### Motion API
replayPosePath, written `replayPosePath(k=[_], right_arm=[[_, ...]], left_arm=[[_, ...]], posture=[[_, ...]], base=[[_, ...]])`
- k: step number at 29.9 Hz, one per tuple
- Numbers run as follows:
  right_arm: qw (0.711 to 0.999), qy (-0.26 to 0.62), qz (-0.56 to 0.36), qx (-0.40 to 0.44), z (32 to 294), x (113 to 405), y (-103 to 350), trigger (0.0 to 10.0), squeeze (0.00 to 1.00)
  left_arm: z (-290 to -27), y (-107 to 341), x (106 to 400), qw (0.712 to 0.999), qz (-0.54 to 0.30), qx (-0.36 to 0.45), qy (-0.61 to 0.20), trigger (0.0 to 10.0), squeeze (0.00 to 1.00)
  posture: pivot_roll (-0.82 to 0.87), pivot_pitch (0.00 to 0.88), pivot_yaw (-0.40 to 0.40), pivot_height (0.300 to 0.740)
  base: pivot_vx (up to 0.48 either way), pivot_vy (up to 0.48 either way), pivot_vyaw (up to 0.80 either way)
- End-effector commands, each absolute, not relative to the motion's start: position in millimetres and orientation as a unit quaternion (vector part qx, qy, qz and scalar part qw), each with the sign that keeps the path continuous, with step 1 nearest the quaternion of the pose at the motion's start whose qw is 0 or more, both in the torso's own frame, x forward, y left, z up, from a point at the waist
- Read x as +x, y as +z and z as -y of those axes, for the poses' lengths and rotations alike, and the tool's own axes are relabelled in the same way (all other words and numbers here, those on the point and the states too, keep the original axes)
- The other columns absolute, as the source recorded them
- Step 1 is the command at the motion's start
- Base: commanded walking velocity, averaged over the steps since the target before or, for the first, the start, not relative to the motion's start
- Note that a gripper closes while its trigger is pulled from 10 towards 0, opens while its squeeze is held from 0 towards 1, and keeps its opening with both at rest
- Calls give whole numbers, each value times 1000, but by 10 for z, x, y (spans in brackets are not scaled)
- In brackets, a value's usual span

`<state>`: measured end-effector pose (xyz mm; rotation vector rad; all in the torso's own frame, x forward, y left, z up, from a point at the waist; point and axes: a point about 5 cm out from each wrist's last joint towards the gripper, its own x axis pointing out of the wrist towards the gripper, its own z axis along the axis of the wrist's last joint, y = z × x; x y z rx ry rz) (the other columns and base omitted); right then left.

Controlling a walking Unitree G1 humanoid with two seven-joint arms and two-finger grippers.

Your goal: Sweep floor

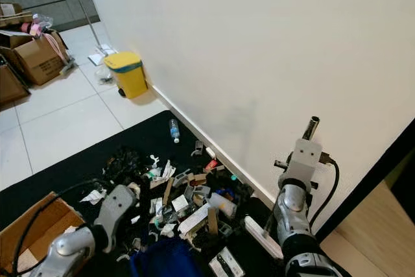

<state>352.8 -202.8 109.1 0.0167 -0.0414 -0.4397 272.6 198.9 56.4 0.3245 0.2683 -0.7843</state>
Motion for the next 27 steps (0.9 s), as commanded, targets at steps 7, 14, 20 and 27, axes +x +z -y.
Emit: replayPosePath(k=[7,14,20,27], right_arm=[[970,-240,35,1,2116,3536,1129,10000,0],[968,-249,36,11,2103,3552,1133,10000,0],[962,-268,15,45,2109,3547,1072,10000,0],[958,-276,-7,74,2140,3527,998,10000,0]], left_arm=[[-2047,514,2722,886,-140,185,-402,10000,0],[-1747,584,2871,898,-88,173,-395,10000,0],[-1556,739,3020,915,-18,165,-367,10000,0],[-1515,811,3061,930,14,143,-337,10000,0]], posture=[[120,219,52,740],[113,247,58,740],[108,266,62,740],[105,243,62,740]], base=[[0,0,0],[0,0,0],[0,0,0],[0,0,0]])
